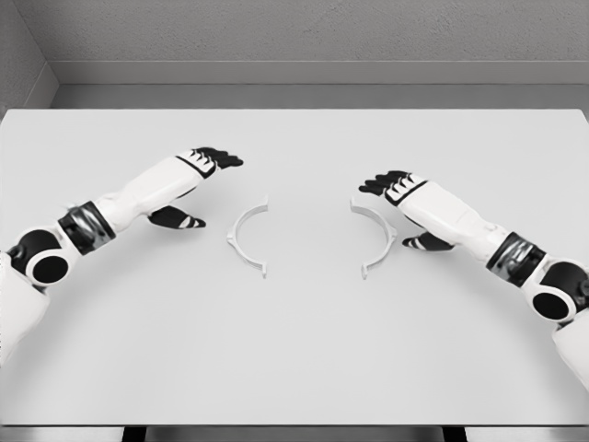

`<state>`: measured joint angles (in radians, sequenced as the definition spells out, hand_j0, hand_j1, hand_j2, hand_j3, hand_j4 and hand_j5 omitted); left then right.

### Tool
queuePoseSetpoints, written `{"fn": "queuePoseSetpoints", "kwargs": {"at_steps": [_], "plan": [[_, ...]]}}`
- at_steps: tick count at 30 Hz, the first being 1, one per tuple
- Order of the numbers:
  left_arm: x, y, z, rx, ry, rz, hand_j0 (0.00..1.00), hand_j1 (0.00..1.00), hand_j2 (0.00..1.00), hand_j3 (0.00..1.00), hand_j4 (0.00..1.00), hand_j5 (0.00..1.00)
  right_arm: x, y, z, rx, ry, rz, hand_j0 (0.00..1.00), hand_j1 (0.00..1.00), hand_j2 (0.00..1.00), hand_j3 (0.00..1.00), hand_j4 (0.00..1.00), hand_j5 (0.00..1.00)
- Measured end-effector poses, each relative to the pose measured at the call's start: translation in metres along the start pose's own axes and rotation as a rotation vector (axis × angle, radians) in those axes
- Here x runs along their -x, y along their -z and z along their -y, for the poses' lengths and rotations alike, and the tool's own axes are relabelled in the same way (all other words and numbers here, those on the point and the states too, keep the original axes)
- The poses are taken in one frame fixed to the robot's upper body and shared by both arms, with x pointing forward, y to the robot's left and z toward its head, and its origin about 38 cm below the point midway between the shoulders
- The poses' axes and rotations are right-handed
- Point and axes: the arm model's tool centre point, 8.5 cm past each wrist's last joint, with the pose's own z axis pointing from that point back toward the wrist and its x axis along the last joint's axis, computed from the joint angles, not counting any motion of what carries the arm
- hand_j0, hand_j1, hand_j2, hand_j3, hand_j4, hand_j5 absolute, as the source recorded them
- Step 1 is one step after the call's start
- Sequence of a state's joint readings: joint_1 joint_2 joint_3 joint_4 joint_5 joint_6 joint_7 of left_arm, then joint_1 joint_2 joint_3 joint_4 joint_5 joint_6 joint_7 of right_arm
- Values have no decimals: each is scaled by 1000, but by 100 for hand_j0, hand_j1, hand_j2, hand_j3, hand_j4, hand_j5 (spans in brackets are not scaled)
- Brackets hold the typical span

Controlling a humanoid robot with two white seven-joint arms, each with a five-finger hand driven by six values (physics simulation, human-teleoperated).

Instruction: Assemble PVC drainage pipe clamps

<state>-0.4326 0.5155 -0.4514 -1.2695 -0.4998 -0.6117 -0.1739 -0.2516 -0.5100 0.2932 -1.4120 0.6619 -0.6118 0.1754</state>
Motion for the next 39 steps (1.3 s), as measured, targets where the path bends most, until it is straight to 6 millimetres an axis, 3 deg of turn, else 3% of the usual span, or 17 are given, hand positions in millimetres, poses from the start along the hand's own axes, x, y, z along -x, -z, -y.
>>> {"fn": "queuePoseSetpoints", "kwargs": {"at_steps": [14, 32, 39], "plan": [[-6, 11, 15, 12, -19, 8, 100, 100, 100, 100, 100, 100, 2, 7, -6, -5, 17, -6, 100, 100, 100, 100, 100, 100], [-19, 26, 22, 7, -27, 42, 100, 100, 100, 100, 100, 100, -8, 20, 5, 25, 1, 30, 100, 100, 100, 100, 100, 100], [-24, 30, 23, 3, -27, 52, 100, 100, 100, 100, 100, 100, -14, 25, 0, 16, 7, 47, 100, 100, 100, 100, 100, 100]]}}
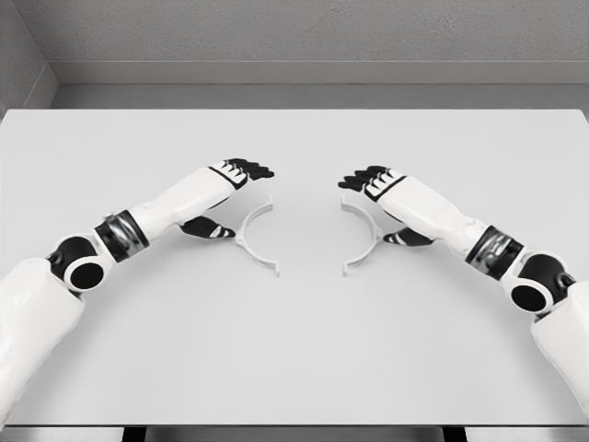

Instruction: Assemble PVC drainage pipe clamps

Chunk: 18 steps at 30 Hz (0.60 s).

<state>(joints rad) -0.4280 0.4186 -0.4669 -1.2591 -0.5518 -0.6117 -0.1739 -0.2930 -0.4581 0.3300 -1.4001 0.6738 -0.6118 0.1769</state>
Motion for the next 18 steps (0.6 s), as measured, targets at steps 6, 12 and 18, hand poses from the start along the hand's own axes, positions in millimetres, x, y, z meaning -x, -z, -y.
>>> {"fn": "queuePoseSetpoints", "kwargs": {"at_steps": [6, 12, 18], "plan": [[-3, 4, 1, -5, -2, 8, 100, 100, 100, 100, 100, 100, 0, 5, 5, 5, -9, 8, 100, 100, 100, 100, 100, 100], [-6, 7, 2, -8, -5, 15, 100, 100, 100, 100, 100, 100, 5, 5, 4, -1, -5, -5, 100, 100, 100, 100, 100, 100], [-10, 11, 4, -11, -8, 23, 100, 100, 100, 100, 100, 100, 9, 6, 1, -7, 0, -16, 100, 100, 100, 100, 100, 100]]}}
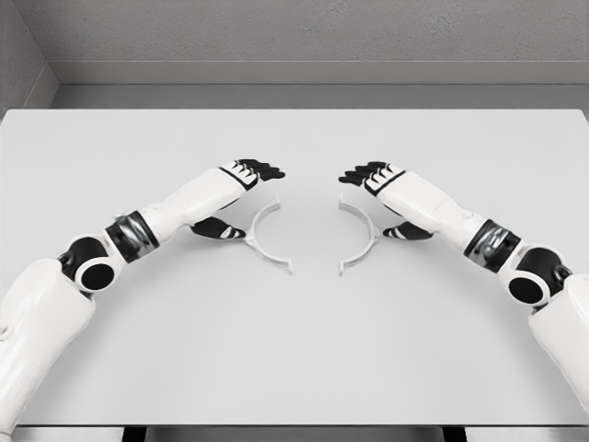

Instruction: Assemble PVC drainage pipe clamps

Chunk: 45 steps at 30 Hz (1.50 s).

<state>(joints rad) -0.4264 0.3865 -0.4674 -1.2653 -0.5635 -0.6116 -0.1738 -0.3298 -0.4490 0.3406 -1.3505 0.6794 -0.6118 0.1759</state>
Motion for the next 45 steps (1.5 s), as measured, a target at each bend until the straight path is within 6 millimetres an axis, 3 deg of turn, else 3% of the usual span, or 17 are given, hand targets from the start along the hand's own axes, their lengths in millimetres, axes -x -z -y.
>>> {"fn": "queuePoseSetpoints", "kwargs": {"at_steps": [10, 17, 25, 37, 41, 45], "plan": [[-11, 7, -1, -10, 11, 30, 100, 100, 100, 100, 100, 100, -4, 11, -5, -5, 7, 12, 100, 100, 100, 100, 100, 100], [-4, 3, -8, -19, 17, 12, 100, 100, 100, 100, 100, 100, -9, 16, -6, -3, 13, 26, 100, 100, 100, 100, 100, 100], [9, -5, 2, 4, -4, -33, 100, 100, 100, 100, 100, 100, -16, 26, -4, 4, 12, 48, 100, 100, 100, 100, 100, 100], [8, -2, 8, 12, -15, -30, 100, 100, 100, 100, 100, 100, -22, 40, -5, -2, 17, 74, 100, 100, 100, 100, 100, 100], [10, -3, 5, 7, -12, -35, 100, 100, 100, 100, 100, 100, -2, 21, 16, 38, -4, 22, 100, 100, 100, 100, 100, 100], [10, -3, 5, 6, -12, -34, 100, 100, 100, 100, 100, 100, 23, -21, 44, 110, -35, -67, 100, 100, 100, 100, 100, 100]]}}
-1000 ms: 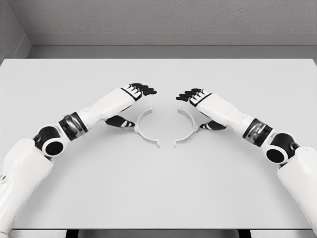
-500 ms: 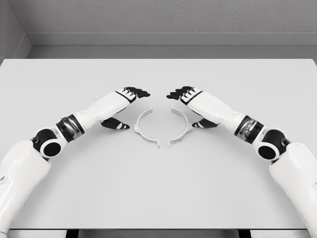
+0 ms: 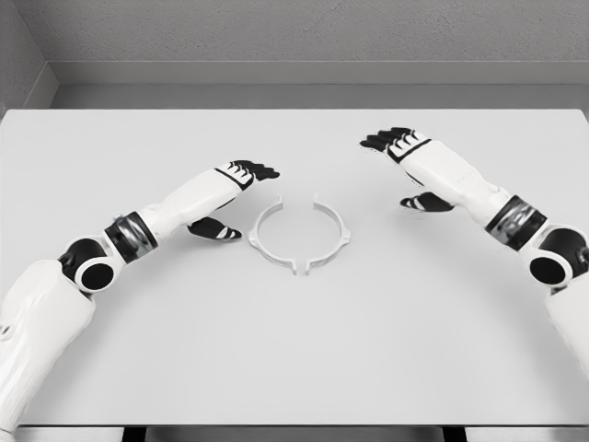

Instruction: Assemble PVC drainage pipe clamps

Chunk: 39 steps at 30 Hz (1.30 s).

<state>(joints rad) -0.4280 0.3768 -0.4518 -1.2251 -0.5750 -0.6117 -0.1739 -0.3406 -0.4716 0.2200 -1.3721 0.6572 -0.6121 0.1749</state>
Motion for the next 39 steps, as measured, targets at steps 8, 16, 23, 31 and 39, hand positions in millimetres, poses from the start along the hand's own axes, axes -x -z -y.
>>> {"fn": "queuePoseSetpoints", "kwargs": {"at_steps": [8, 16, 23, 31, 39], "plan": [[-3, 3, 3, 3, -4, 7, 100, 100, 100, 100, 100, 100, 42, -81, 40, 132, -20, -191, 100, 100, 100, 100, 100, 100], [-9, 10, 5, -3, -13, 23, 100, 100, 100, 100, 100, 100, 56, -98, 52, 148, -29, -242, 100, 100, 100, 100, 100, 100], [-12, 13, 6, -8, -16, 32, 100, 100, 100, 100, 100, 100, 57, -100, 50, 145, -25, -246, 100, 100, 100, 100, 100, 100], [-16, 16, 7, -10, -19, 42, 100, 100, 100, 100, 100, 100, 57, -99, 50, 146, -25, -245, 100, 100, 100, 100, 100, 100], [-21, 22, 9, -12, -19, 54, 100, 100, 100, 100, 100, 100, 58, -99, 50, 146, -25, -245, 100, 100, 100, 100, 100, 100]]}}
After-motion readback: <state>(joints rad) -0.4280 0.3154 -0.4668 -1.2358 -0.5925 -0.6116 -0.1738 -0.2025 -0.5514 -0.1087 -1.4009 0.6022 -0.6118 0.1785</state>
